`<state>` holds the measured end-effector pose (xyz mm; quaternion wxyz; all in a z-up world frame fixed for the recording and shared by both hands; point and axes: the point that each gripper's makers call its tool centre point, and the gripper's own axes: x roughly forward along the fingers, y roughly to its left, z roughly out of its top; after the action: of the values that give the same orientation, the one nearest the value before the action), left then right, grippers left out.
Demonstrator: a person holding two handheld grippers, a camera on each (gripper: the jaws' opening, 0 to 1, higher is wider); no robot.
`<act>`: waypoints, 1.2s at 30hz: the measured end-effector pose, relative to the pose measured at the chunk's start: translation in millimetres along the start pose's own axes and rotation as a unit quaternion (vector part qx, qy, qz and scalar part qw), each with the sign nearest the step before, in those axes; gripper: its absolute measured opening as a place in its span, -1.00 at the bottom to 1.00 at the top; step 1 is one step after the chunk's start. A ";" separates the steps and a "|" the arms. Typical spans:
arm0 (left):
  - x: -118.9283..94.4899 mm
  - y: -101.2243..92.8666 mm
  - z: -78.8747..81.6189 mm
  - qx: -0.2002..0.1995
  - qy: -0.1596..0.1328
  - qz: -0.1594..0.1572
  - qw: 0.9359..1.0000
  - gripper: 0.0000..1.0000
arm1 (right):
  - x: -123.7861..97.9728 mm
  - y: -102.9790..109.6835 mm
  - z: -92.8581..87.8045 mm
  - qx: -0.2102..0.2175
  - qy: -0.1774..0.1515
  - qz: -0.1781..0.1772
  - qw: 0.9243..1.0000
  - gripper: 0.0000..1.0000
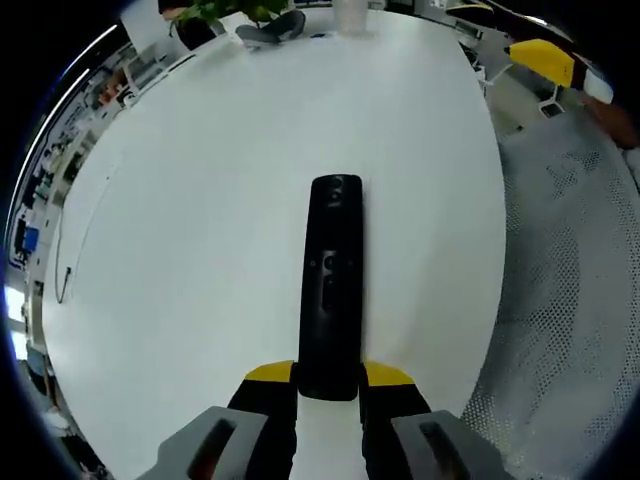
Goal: Press the specified remote control buttons in sequence, fully releasing each button before pressing the next.
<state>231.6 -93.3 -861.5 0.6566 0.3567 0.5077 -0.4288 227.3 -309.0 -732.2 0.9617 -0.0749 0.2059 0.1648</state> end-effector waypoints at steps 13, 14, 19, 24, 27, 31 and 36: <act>-7.6 -31.1 1.0 -0.003 -0.019 -0.004 1.000 -0.57 | -1.1 1.7 3.5 0.014 -0.010 0.013 1.000 0.25; -7.8 -32.3 0.9 -0.003 -0.020 -0.004 1.000 -0.57 | -1.0 1.7 3.4 0.016 -0.010 0.014 1.000 0.24; -10.2 -43.4 3.1 -0.004 -0.038 -0.004 0.999 -0.57 | -2.2 2.3 4.4 0.025 -0.013 0.019 0.999 0.16; -12.3 -52.7 4.4 0.004 -0.046 -0.003 0.999 -0.57 | -1.7 5.8 1.7 0.036 -0.004 0.030 0.999 0.02; -12.2 -57.2 5.7 0.009 -0.052 -0.001 0.999 -0.57 | -2.0 9.2 0.6 0.038 0.001 0.038 0.999 -0.03; -12.1 -66.5 7.2 0.009 -0.064 -0.006 0.998 -0.57 | -1.9 19.5 -1.9 0.040 0.014 0.065 0.997 -0.12; -8.0 -72.7 4.6 0.002 -0.070 -0.008 0.998 -0.56 | 1.4 34.2 -6.5 0.035 0.043 0.107 0.993 -0.19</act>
<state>165.1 -123.4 -855.0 0.6866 0.3231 0.4623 -0.4589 214.1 -278.1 -741.3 0.9310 -0.0254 0.2593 0.2555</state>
